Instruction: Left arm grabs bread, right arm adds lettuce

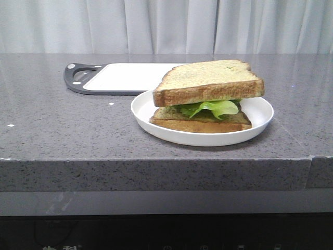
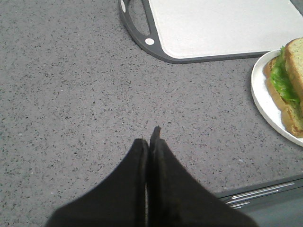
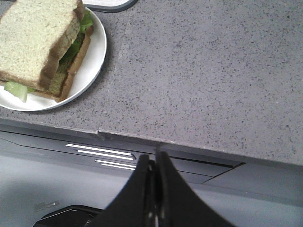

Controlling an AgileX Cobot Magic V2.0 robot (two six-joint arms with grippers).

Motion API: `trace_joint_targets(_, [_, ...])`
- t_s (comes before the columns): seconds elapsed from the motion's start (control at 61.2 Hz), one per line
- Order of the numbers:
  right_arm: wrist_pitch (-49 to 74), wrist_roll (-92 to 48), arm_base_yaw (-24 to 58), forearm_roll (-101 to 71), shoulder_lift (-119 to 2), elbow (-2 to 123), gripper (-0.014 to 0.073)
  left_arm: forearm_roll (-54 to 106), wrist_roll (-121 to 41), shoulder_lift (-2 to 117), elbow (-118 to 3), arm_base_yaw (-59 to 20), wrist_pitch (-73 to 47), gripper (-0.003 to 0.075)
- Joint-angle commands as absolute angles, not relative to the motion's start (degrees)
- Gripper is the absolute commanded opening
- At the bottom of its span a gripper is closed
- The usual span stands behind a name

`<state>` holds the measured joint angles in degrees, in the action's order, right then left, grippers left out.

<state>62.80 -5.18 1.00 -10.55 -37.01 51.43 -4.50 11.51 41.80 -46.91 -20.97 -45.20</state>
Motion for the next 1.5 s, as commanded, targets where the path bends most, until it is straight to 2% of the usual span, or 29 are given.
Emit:
trace_joint_targets(0.0, [60.3,-5.2,0.6,-10.7,-37.0,52.8,-0.0067,-4.5,12.1,41.6,-48.1,-21.0,-40.6,-0.0020])
trace_joint_targets(0.114, [60.3,-5.2,0.6,-10.7,-37.0,52.8,-0.0067,-5.5,12.0,36.8,-45.0,-16.9,-37.6,-0.0020])
trace_joint_targets(0.327, [60.3,-5.2,0.6,-10.7,-37.0,52.8,-0.0067,5.0,12.1,21.2,-28.9,-4.7,-26.6,-0.0020])
trace_joint_targets(0.507, [60.3,-5.2,0.6,-10.7,-37.0,52.8,-0.0067,6.1,12.1,8.7,-15.1,-2.8,-16.8,-0.0020])
trace_joint_targets(0.686, [60.3,-5.2,0.6,-10.7,-37.0,52.8,-0.0067,6.0,12.0,-0.4,-6.9,-2.8,-8.0,-0.0020])
trace_joint_targets(0.882, [60.4,-5.3,0.6,-10.7,-37.0,52.8,-0.0067,4.7,11.7,-1.1,-3.1,-2.8,-3.1,-0.0020])
trace_joint_targets(1.013, [60.3,-5.3,0.6,-10.7,-37.0,52.8,-0.0067,4.2,9.2,-1.4,0.7,-2.8,4.3,-0.0020])
trace_joint_targets(1.16, [60.4,-5.3,0.6,-10.7,-37.0,52.8,-0.0067,4.6,2.7,-1.4,0.6,-2.8,3.5,-0.0020])
trace_joint_targets(1.487, [60.4,-5.3,0.6,-10.7,-37.0,52.8,-0.0067,1.3,2.5,-1.4,0.6,-2.8,3.4,-0.0020])
